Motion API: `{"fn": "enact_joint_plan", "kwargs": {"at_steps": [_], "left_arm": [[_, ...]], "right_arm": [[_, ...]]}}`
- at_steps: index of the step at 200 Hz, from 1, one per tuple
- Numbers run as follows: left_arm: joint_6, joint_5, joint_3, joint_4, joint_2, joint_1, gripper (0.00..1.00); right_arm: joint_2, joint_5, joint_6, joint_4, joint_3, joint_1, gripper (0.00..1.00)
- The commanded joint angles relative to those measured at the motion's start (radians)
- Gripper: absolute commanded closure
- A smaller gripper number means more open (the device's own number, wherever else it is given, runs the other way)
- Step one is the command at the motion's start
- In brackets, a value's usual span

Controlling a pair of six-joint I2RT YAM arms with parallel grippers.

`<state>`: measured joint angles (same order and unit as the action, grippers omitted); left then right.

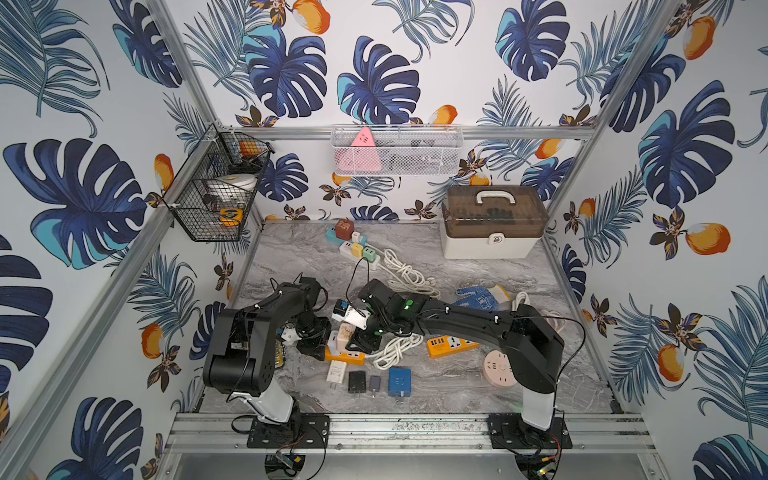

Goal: Pull the plug off the socket
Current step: Remove the plug from the socket.

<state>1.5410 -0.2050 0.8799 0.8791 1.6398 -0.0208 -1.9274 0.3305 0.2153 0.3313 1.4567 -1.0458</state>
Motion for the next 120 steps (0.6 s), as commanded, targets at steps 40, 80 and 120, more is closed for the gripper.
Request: {"fn": "enact_joint_plan", "kwargs": {"at_steps": [40,80,120], "left_arm": [[-0.021,0.125,-0.039,-0.159,0.020,0.001,1.00],[-0.024,0.096,-0.046,-0.207,0.008,0.002,1.00],[-0.039,0.067,-0.055,-0.245,0.002,0.002,1.00]], "right_arm": [[-0.010,0.039,-0.052,-0.037,0.017,0.003,0.81],[0.134,-0.143,-0.146,0.009,-0.032,0.013,0.81],[0.337,-0.383,-0.348,0.249,-0.131,0.036,0.81]]}}
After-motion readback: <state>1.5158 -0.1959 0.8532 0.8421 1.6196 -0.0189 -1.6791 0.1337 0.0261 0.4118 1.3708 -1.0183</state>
